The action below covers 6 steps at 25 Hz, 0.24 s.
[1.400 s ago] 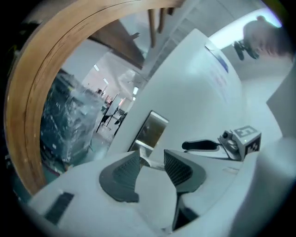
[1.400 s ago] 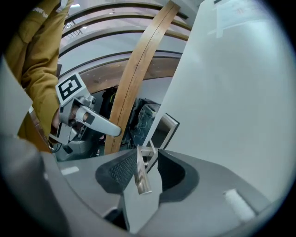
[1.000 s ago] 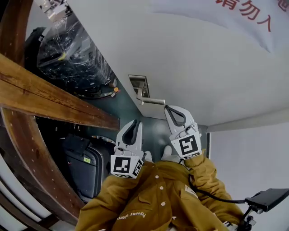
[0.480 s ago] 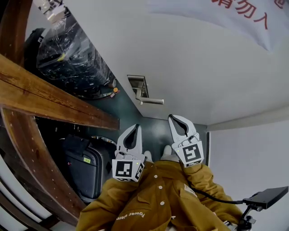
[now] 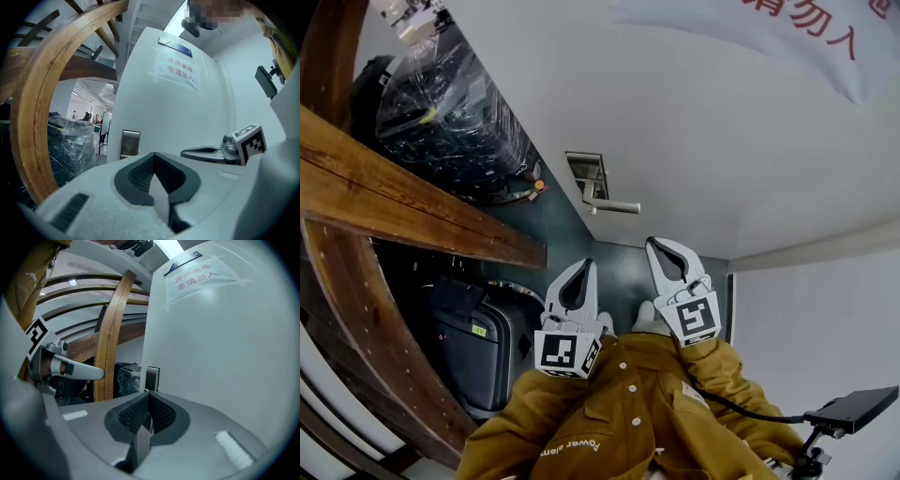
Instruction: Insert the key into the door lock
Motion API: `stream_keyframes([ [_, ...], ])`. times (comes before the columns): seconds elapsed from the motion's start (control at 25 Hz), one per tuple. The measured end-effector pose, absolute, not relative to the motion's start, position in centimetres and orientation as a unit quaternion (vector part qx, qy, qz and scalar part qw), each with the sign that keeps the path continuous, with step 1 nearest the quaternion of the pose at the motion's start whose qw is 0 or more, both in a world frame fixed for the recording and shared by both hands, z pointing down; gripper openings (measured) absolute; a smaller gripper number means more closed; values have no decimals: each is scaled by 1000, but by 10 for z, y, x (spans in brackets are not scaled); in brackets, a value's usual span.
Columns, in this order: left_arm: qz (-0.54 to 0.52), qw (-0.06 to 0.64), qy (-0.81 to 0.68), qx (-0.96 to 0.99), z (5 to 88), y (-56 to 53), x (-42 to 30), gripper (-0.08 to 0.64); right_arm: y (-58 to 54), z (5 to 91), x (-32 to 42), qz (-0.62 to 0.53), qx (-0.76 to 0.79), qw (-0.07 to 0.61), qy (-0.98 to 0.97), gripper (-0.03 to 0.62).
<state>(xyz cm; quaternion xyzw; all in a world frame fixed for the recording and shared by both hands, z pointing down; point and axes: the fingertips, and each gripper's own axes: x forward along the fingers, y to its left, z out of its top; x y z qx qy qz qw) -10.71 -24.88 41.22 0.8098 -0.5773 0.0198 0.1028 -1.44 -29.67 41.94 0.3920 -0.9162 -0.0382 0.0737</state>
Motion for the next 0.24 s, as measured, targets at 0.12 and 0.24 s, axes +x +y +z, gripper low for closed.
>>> stream_keyframes([
  [0.12,23,102,-575,812,413,-248,-106,3,-295,419,-16,-39,390,72,-917,5],
  [0.24,21,107,-575,811,415,-246,-105,3,-293,419,-18,-40,388,73,-918,5],
])
